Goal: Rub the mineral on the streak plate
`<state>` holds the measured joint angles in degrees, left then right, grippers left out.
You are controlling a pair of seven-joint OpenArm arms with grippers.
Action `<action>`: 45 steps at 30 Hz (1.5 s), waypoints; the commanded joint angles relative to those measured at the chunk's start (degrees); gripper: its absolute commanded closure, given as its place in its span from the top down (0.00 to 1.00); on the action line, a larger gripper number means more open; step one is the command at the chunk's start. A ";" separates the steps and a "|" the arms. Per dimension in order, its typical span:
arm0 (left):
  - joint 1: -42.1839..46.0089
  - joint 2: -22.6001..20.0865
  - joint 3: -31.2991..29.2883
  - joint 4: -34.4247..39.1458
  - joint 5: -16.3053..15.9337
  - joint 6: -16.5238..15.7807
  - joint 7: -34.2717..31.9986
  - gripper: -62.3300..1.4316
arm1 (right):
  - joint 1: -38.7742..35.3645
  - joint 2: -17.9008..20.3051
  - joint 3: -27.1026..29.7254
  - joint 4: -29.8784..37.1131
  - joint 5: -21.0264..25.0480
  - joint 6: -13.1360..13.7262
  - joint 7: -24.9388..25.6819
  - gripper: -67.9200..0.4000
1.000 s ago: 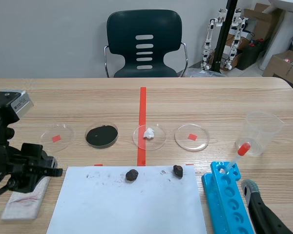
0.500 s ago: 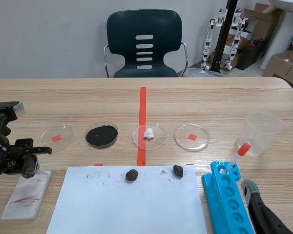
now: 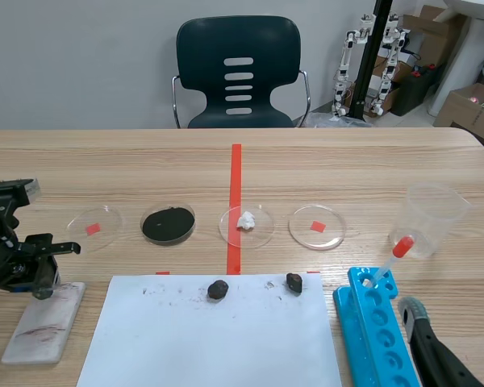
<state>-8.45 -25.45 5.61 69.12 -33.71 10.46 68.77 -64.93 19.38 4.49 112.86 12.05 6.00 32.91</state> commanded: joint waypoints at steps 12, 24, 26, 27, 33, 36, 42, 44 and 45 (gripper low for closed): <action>-0.94 1.77 0.26 -0.83 2.95 -0.76 -1.81 0.11 | 0.35 0.00 0.37 0.81 0.57 -0.20 0.83 1.00; -0.92 1.81 0.26 -0.83 6.25 -0.76 -1.42 0.11 | 0.35 0.00 0.37 0.81 0.57 -0.20 0.83 1.00; -0.92 1.95 0.26 -0.83 5.57 -0.76 -1.42 0.11 | 0.35 0.00 0.37 0.81 0.57 -0.20 0.83 1.00; -0.92 2.05 0.26 -0.83 5.07 -0.76 -1.42 0.11 | 0.35 0.00 0.37 0.81 0.57 -0.20 0.83 1.00; -0.92 3.19 0.26 -0.90 3.37 -1.27 -1.75 0.11 | 0.35 0.00 0.37 0.81 0.57 -0.20 0.83 1.00; -0.92 3.89 0.26 -0.90 1.70 -2.32 -2.14 0.11 | 0.35 0.00 0.37 0.81 0.57 -0.20 0.83 1.00; -0.92 4.83 0.26 -0.94 -0.87 -3.69 -3.43 0.11 | 0.35 0.00 0.37 0.81 0.57 -0.20 0.83 1.00; -0.94 4.76 0.26 -0.94 -1.68 -3.80 -3.61 0.11 | 0.35 0.00 0.37 0.81 0.57 -0.20 0.83 1.00; -0.94 4.72 0.26 -0.94 -1.66 -3.80 -3.61 0.11 | 0.35 0.00 0.37 0.81 0.57 -0.20 0.83 1.00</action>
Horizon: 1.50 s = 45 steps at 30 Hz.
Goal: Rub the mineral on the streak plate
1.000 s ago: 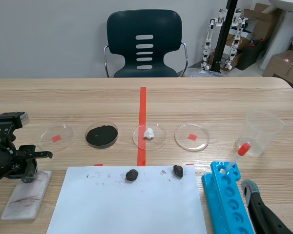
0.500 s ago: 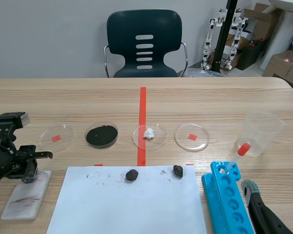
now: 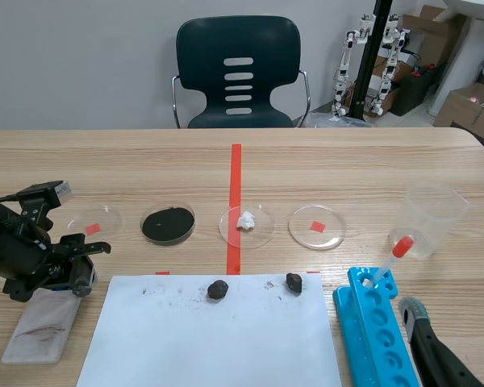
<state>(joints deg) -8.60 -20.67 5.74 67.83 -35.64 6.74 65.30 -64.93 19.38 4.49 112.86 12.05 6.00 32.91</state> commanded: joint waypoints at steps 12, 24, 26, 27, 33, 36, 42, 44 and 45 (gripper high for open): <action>-0.61 -0.85 0.13 0.35 10.16 4.74 1.70 0.11 | 0.35 0.00 0.37 0.81 0.57 -0.20 0.83 1.00; -0.50 -1.62 1.05 0.35 16.33 7.15 3.15 0.11 | 0.35 0.00 0.37 0.81 0.57 -0.20 0.83 1.00; -0.44 -1.62 1.36 0.35 14.82 7.13 3.06 0.11 | 0.35 0.00 0.37 0.81 0.57 -0.20 0.83 1.00; -0.31 -1.62 1.38 0.35 13.70 7.04 2.84 0.11 | 0.35 0.00 0.37 0.81 0.57 -0.20 0.83 1.00; -0.26 -1.60 1.38 0.37 8.22 4.26 1.73 0.11 | 0.35 0.00 0.37 0.81 0.57 -0.20 0.83 1.00; -0.26 -1.60 1.38 0.37 5.81 3.56 1.27 0.11 | 0.35 0.00 0.37 0.81 0.57 -0.20 0.83 1.00; -0.28 -1.60 1.38 0.37 2.58 1.57 0.11 0.11 | 0.35 0.00 0.37 0.81 0.57 -0.20 0.83 1.00; -0.28 -1.62 1.38 0.37 2.80 1.57 0.13 0.11 | 0.35 0.00 0.37 0.81 0.57 -0.20 0.83 1.00; -0.26 -1.62 1.38 0.37 3.43 1.57 0.24 0.11 | 0.35 0.00 0.37 0.81 0.57 -0.20 0.83 1.00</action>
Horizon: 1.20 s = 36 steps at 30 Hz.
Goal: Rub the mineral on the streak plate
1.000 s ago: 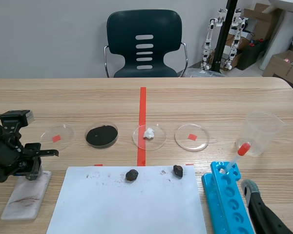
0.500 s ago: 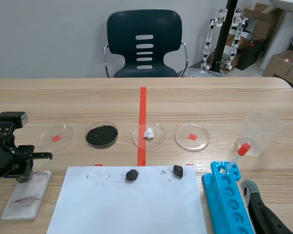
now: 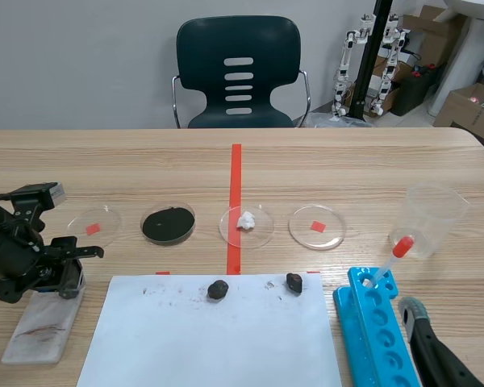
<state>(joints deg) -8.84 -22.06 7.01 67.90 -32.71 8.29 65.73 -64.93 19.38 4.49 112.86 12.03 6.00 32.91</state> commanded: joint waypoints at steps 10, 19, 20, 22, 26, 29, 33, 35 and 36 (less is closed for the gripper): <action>-0.02 -0.22 0.11 0.31 9.44 3.19 1.95 0.11 | 0.35 0.00 0.37 0.81 0.59 -0.20 0.83 1.00; 0.26 -0.94 0.59 0.31 13.60 5.55 2.89 0.11 | 0.35 0.00 0.37 0.81 0.59 -0.20 0.83 1.00; 0.28 -1.01 0.79 0.31 13.00 5.55 2.86 0.11 | 0.35 0.00 0.37 0.81 0.59 -0.20 0.83 1.00; 0.28 -0.96 0.81 0.31 11.41 5.49 2.60 0.11 | 0.35 0.00 0.37 0.81 0.59 -0.20 0.83 1.00; 0.28 -0.96 0.81 0.31 8.20 3.93 1.95 0.11 | 0.35 0.00 0.37 0.81 0.59 -0.20 0.83 1.00; 0.28 -0.96 0.81 0.31 5.57 2.67 1.53 0.11 | 0.35 0.00 0.37 0.81 0.59 -0.20 0.83 1.00; 0.28 -0.83 0.81 0.31 2.80 1.49 1.03 0.11 | 0.35 0.00 0.37 0.81 0.59 -0.20 0.83 1.00; 0.28 -0.83 0.81 0.31 0.70 0.79 0.15 0.11 | 0.35 0.00 0.37 0.81 0.59 -0.20 0.83 1.00; 0.28 -0.83 0.81 0.31 -0.28 0.17 -0.22 0.11 | 0.35 0.00 0.37 0.81 0.59 -0.20 0.83 1.00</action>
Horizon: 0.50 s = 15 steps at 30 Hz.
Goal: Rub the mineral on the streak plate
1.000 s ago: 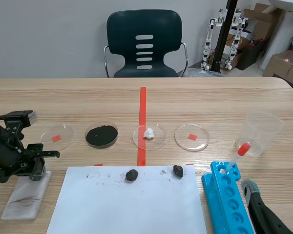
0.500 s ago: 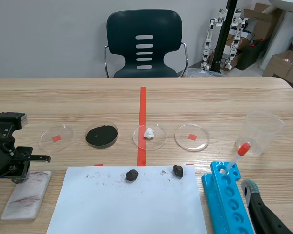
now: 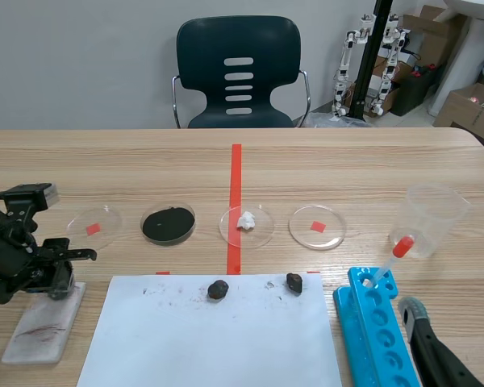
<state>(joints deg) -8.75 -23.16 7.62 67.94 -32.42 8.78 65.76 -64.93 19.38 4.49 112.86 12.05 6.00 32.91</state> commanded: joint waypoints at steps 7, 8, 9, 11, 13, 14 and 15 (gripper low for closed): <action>0.20 0.26 0.20 0.26 -2.36 -1.05 -0.81 0.11 | 0.35 0.00 0.37 0.81 0.57 -0.20 0.83 1.00; 0.20 0.26 0.20 0.26 -1.84 -1.05 -0.76 0.11 | 0.35 0.00 0.37 0.81 0.57 -0.20 0.83 1.00; 0.20 0.26 0.20 0.26 -0.96 -0.98 -0.63 0.11 | 0.35 0.00 0.37 0.81 0.57 -0.20 0.83 1.00; 0.20 0.26 0.20 0.26 1.07 -0.37 -0.15 0.11 | 0.35 0.00 0.37 0.81 0.57 -0.20 0.83 1.00; 0.20 0.26 0.20 0.26 3.10 0.44 0.15 0.11 | 0.35 0.00 0.37 0.81 0.57 -0.20 0.83 1.00; 0.20 0.26 0.20 0.26 4.17 0.92 0.31 0.11 | 0.35 0.00 0.37 0.81 0.57 -0.20 0.83 1.00; 0.20 0.24 0.20 0.26 5.09 0.98 0.33 0.11 | 0.35 0.00 0.37 0.81 0.57 -0.20 0.83 1.00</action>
<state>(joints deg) -8.60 -22.17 7.86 68.23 -29.30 9.08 65.89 -64.93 19.38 4.49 112.86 12.05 6.00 32.91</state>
